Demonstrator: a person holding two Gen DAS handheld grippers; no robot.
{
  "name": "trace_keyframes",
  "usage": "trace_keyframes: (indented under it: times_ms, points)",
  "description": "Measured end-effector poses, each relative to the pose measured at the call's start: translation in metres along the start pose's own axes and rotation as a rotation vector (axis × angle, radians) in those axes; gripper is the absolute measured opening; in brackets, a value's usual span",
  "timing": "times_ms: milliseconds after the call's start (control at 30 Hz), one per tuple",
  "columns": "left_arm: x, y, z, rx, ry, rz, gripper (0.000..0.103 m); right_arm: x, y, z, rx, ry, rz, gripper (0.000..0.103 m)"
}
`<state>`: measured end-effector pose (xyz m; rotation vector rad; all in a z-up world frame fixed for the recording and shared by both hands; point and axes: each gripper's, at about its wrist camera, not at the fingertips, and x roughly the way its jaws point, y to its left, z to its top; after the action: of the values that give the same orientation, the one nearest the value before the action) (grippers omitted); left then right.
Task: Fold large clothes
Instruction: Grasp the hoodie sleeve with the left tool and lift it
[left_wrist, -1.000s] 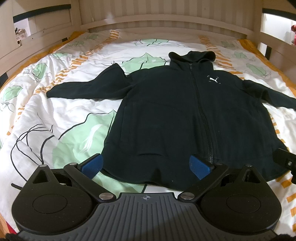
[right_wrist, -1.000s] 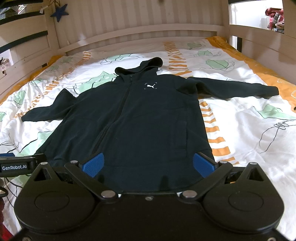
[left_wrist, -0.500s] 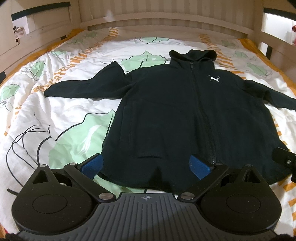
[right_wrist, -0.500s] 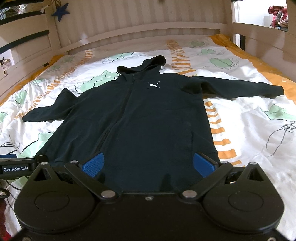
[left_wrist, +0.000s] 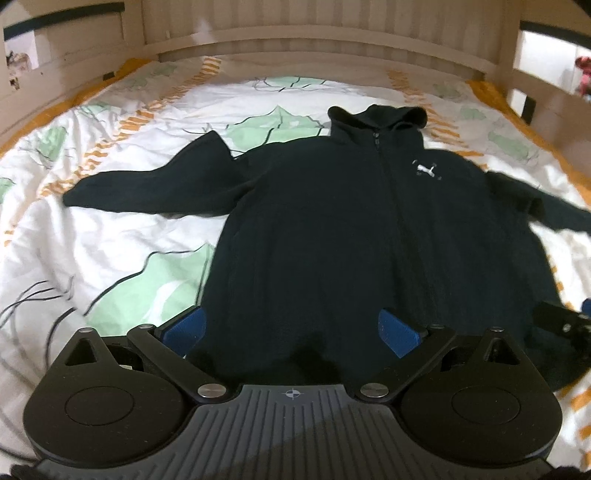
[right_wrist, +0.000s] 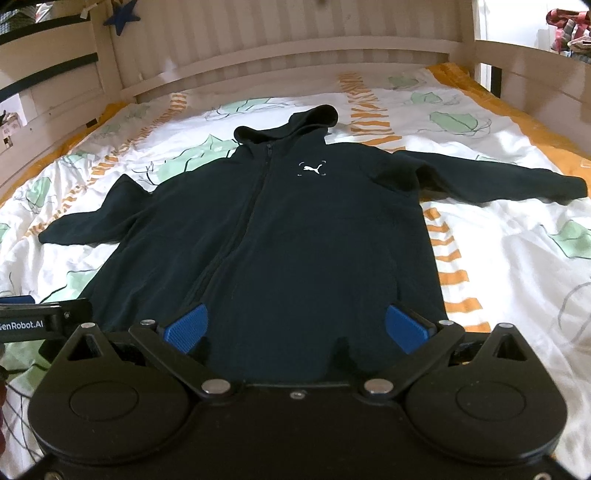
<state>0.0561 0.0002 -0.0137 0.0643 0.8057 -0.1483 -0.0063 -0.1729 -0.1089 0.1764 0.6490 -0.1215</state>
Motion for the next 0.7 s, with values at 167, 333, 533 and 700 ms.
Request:
trace_keyframes:
  times_ms: [167,333,533,700]
  points:
    - [0.018,0.016,0.015,-0.059,-0.021,-0.074,0.101,0.016,-0.002,0.013,0.001,0.006,0.02,0.102]
    - [0.036,0.032,0.037,-0.04,-0.056,-0.023,0.101,0.033,-0.005,0.031,0.01,0.007,0.05,0.102]
    - [0.064,0.068,0.067,-0.044,-0.066,0.059,0.101,0.054,-0.001,0.051,-0.007,0.012,0.065,0.102]
    - [0.1,0.111,0.089,-0.093,-0.029,0.111,0.101,0.078,0.014,0.067,-0.051,0.028,0.077,0.102]
